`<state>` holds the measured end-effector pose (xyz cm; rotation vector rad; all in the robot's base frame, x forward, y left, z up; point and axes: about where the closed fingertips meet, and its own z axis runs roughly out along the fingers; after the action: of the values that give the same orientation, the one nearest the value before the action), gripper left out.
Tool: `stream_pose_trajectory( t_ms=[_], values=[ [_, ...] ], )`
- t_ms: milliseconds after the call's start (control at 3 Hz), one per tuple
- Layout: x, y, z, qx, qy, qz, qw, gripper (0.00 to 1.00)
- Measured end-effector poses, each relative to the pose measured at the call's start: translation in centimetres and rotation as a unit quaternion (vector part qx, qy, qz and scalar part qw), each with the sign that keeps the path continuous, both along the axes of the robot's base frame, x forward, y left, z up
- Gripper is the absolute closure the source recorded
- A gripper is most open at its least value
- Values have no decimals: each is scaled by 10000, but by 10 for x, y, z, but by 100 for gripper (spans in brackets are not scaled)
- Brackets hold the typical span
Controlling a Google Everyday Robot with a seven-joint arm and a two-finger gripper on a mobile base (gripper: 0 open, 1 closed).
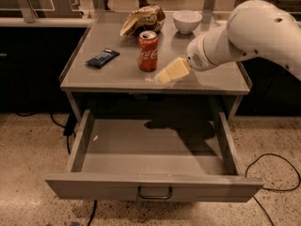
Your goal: Place coke can into top drawer
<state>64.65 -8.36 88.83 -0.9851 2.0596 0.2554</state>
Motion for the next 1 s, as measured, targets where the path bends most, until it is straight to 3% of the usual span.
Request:
stream_pose_trajectory(
  t_ms=[333,1000],
  values=[
    [-1,0,-1,-18,34,13,10000,0],
    [16,29,-17,462,34,-123,9989,0]
  ],
)
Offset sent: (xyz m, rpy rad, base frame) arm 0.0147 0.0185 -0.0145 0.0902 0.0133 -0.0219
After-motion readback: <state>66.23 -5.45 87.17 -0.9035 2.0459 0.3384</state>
